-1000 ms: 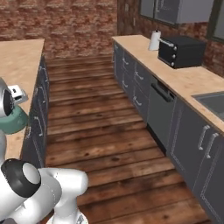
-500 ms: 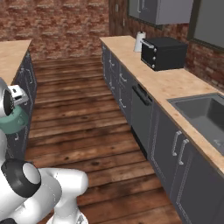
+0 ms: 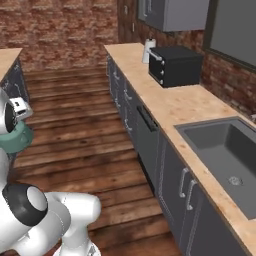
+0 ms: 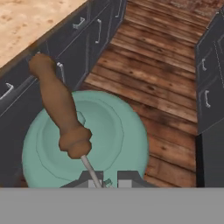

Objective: The kettle is done boiling. Turn off the stove, then wait for 300 timesteps before moving the kettle to the dining table.

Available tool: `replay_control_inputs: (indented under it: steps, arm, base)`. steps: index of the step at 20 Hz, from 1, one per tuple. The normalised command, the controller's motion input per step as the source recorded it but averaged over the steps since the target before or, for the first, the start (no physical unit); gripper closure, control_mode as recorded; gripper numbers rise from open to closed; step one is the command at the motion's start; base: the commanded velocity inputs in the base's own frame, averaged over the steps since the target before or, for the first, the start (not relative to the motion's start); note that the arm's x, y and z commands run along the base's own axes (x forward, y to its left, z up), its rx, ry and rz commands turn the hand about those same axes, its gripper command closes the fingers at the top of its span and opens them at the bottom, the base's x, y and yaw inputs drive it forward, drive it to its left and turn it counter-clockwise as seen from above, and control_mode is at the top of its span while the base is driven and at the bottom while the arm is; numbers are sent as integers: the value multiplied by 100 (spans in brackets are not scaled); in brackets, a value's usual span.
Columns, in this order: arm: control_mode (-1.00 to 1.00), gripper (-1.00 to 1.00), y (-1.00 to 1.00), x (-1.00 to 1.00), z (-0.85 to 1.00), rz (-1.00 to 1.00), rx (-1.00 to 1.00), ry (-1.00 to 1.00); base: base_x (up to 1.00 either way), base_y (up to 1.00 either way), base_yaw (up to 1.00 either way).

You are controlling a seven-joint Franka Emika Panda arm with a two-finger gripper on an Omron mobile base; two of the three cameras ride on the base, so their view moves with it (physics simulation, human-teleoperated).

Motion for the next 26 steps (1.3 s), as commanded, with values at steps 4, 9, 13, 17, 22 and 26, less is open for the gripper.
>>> replay_control_inputs:
  steps: [4, 9, 13, 17, 22, 26]
  arm:
    - [100, 100, 0, 0, 0, 0, 0, 0]
    - [100, 100, 0, 0, 0, 0, 0, 0]
    - [100, 100, 0, 0, 0, 0, 0, 0]
    - [100, 100, 0, 0, 0, 0, 0, 0]
    - [100, 100, 0, 0, 0, 0, 0, 0]
    - [100, 100, 0, 0, 0, 0, 0, 0]
  base:
    - [95, 0, 0]
    - [99, 0, 0]
    - [100, 0, 0]
    - [100, 0, 0]
    - [99, 0, 0]
    - [95, 3, 0]
